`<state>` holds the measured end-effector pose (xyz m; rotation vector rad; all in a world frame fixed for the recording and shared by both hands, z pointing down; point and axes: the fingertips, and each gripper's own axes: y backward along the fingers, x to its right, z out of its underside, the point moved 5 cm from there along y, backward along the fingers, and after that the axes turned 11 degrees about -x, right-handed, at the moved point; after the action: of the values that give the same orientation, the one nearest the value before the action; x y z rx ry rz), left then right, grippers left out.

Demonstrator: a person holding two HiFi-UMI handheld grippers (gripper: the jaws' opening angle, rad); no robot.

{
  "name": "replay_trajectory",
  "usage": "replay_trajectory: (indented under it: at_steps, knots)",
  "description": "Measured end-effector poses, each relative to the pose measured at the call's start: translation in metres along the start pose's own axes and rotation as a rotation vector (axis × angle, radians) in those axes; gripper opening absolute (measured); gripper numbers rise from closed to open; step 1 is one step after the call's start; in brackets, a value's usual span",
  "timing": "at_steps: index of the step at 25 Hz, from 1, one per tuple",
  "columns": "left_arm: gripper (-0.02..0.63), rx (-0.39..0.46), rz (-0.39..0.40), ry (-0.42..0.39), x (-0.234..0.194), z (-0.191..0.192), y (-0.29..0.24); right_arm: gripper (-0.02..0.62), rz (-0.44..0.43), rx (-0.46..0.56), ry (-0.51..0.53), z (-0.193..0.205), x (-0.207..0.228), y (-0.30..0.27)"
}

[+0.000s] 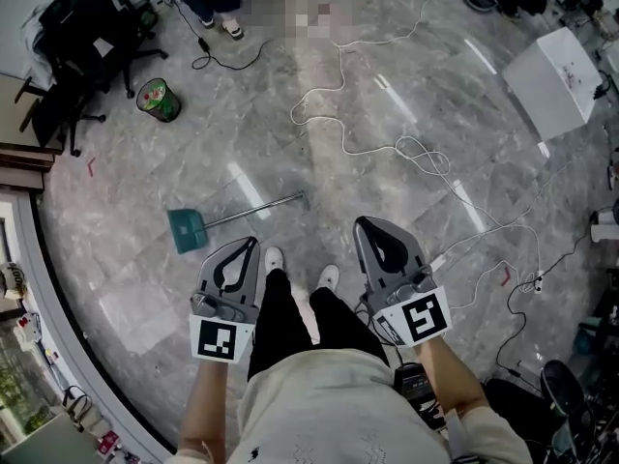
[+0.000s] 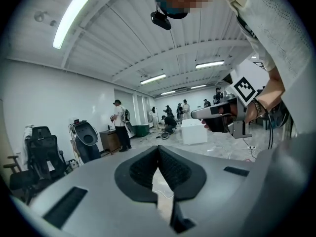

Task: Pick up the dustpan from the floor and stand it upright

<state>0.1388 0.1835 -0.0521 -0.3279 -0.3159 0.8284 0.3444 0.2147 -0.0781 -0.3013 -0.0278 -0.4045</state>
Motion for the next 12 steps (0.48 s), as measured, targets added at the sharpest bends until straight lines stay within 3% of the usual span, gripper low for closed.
replay_trajectory:
  at_steps: [2, 3, 8, 12]
  knots:
    - [0.011, -0.05, 0.054, -0.151, -0.015, 0.007, -0.032, 0.017, 0.016, -0.008, 0.026, 0.003, 0.012, -0.022]
    - [0.011, -0.064, 0.072, -0.177, -0.024, 0.013, -0.05, 0.017, 0.03, -0.006, 0.034, 0.005, 0.017, -0.035]
    - [0.011, -0.185, 0.163, -0.164, -0.064, 0.067, -0.144, 0.017, 0.167, 0.01, -0.052, 0.03, 0.05, -0.1]
    - [0.011, -0.389, 0.264, -0.278, -0.074, 0.144, -0.225, 0.017, 0.246, -0.049, -0.121, 0.072, 0.077, -0.144]
